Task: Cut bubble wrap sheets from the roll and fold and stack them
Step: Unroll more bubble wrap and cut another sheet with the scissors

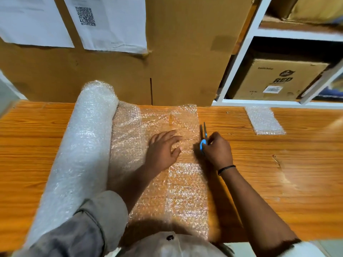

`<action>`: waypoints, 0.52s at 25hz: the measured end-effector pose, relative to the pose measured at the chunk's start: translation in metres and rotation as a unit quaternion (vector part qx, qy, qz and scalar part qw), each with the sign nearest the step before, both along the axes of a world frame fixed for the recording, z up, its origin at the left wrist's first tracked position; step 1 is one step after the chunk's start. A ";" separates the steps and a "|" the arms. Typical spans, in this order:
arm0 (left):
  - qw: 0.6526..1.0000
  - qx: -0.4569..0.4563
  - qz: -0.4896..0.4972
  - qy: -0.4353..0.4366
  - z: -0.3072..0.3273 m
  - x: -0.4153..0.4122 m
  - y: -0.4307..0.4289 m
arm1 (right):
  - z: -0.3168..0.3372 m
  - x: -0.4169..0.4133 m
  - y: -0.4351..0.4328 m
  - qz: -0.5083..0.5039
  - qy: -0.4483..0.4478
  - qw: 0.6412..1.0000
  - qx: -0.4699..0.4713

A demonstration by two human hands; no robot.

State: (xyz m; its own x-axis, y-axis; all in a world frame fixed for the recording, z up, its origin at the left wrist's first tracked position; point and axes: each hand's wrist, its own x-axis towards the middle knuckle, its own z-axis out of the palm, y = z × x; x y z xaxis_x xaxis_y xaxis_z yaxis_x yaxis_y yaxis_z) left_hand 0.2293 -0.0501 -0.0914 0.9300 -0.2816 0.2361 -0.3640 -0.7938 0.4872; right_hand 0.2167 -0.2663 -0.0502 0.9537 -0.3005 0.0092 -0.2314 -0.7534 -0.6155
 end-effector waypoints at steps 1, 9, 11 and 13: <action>1.000 0.007 -0.002 0.006 -0.001 -0.010 -0.006 | 0.000 -0.007 -0.006 0.006 0.002 1.000 -0.017; 0.998 0.062 -0.006 0.028 0.009 -0.061 -0.041 | 0.006 -0.042 -0.028 0.069 0.020 0.989 -0.126; 0.995 0.082 -0.024 0.047 0.011 -0.075 -0.045 | 0.010 -0.048 -0.038 0.079 0.032 0.980 -0.178; 0.988 0.124 -0.042 0.078 0.011 -0.089 -0.048 | 0.016 -0.058 -0.045 0.082 0.047 0.967 -0.238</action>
